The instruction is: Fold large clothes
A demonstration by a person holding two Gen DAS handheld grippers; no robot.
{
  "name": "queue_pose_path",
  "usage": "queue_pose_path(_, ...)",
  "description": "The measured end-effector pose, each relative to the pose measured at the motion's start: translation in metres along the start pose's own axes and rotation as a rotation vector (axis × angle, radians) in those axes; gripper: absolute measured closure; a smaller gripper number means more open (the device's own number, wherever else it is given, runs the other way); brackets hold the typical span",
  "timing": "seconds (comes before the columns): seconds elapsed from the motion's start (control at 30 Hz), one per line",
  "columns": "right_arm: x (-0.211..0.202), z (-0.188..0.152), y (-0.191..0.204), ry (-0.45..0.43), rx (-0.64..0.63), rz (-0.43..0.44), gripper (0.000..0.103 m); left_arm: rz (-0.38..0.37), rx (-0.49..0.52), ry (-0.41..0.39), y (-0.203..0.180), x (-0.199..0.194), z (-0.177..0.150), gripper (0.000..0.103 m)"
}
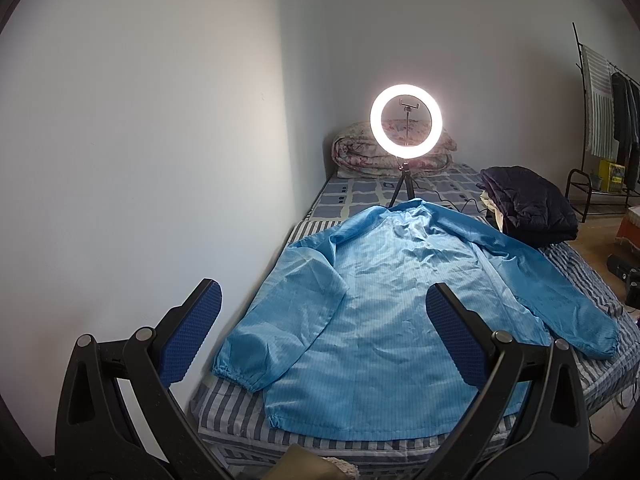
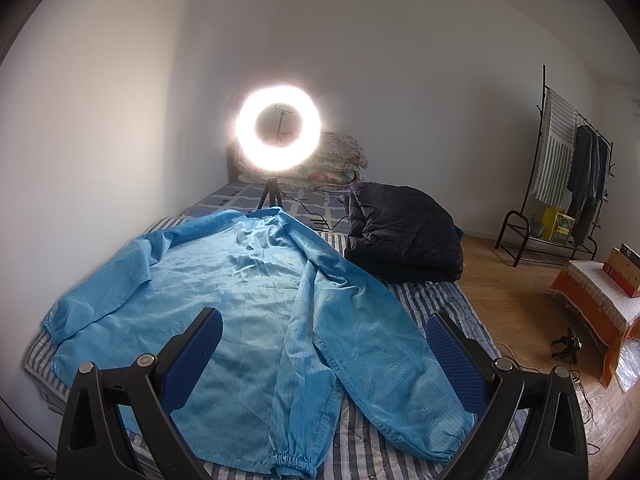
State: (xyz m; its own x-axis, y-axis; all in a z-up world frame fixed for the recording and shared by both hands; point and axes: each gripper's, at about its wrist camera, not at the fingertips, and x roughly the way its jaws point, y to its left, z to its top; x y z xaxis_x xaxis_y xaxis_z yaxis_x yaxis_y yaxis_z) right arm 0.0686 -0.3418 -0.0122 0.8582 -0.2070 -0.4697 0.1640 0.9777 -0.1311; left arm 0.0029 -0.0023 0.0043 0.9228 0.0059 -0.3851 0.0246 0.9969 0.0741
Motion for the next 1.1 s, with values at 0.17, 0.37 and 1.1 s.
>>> queue_pose_path(0.17, -0.001, 0.003, 0.006, 0.001, -0.001, 0.010, 0.000, 0.003, 0.001, -0.001, -0.001, 0.000, -0.002, 0.000)
queue_pose_path(0.37, 0.001, 0.002, 0.004, 0.004, 0.002, 0.020, 0.000, 0.009, -0.002, 0.003, -0.001, -0.002, -0.005, 0.000)
queue_pose_path(1.1, 0.012, 0.013, 0.041, 0.015, -0.035, 0.073, 0.000, 0.046, -0.013, 0.051, 0.030, 0.015, -0.018, 0.000)
